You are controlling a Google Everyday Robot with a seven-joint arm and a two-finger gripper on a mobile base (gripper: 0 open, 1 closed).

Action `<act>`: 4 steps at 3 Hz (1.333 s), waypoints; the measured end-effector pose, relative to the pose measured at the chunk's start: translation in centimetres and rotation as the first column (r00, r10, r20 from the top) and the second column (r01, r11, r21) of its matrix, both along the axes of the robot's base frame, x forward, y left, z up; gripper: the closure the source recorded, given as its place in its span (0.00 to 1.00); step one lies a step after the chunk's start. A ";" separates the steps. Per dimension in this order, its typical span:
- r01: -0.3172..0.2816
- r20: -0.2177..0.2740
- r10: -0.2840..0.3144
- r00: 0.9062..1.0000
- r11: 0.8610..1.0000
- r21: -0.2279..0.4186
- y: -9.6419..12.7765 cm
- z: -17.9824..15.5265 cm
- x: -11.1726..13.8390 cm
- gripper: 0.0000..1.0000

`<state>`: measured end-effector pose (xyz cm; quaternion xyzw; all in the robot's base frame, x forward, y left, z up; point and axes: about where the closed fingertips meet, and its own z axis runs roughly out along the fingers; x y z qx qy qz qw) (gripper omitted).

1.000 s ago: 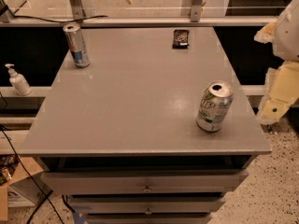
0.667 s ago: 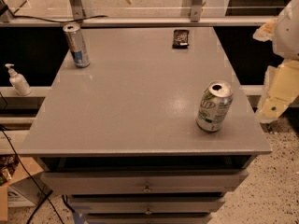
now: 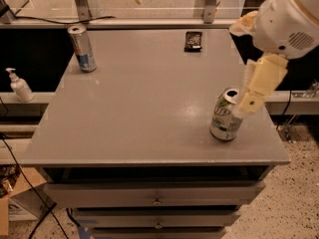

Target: Knock redbull can over

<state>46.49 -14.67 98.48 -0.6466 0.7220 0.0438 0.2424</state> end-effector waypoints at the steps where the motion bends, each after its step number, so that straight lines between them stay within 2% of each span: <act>1: -0.065 0.006 0.065 0.998 0.993 0.102 3.5 0.1 3.0 0.00; 2: -0.094 -0.008 0.097 0.995 0.976 0.195 6.6 -0.3 6.9 0.00; 3: -0.092 -0.038 0.105 0.994 0.963 0.255 9.4 -1.4 11.3 0.00; 4: -0.095 -0.038 0.108 0.993 0.961 0.260 9.8 -1.5 11.7 0.00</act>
Offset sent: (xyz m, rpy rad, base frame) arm 0.1219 0.1021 -0.0082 0.3155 0.0517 0.1296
